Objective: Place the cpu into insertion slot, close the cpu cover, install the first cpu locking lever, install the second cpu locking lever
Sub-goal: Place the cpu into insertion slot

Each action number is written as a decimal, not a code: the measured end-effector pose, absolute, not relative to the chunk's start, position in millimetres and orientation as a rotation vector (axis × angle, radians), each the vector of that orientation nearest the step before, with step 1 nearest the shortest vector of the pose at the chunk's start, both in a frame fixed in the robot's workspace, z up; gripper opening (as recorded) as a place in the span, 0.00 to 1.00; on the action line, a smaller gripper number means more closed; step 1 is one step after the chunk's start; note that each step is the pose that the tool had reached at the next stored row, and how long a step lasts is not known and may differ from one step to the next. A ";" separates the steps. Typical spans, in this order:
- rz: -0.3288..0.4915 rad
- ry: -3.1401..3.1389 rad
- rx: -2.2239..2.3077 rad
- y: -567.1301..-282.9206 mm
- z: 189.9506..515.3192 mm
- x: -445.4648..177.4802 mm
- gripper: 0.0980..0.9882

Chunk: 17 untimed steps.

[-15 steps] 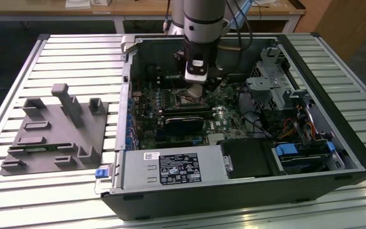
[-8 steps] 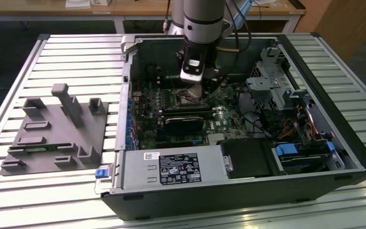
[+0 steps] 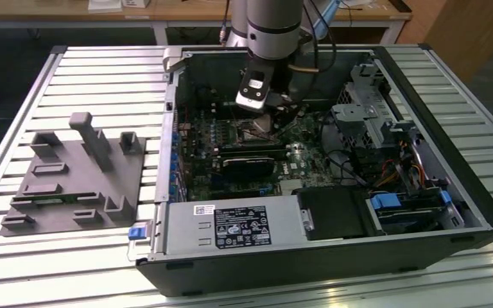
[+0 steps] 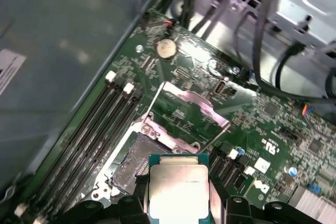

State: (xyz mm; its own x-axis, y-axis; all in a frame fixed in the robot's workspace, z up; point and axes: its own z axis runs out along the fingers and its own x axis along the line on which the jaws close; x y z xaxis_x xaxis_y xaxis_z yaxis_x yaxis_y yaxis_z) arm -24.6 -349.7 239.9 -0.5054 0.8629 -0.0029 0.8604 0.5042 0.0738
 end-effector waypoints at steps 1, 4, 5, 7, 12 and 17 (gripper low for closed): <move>0.097 2.677 1.564 -349.7 239.7 -24.6 0.50; 0.095 2.635 1.631 -349.7 239.2 -24.6 0.50; 0.095 2.621 1.653 -349.7 239.0 -24.6 0.50; 0.093 2.590 1.698 -349.7 238.6 -24.6 0.50; 0.090 2.510 1.811 -349.7 237.6 -24.6 0.50; 0.087 2.422 1.922 -349.7 236.7 -24.6 0.50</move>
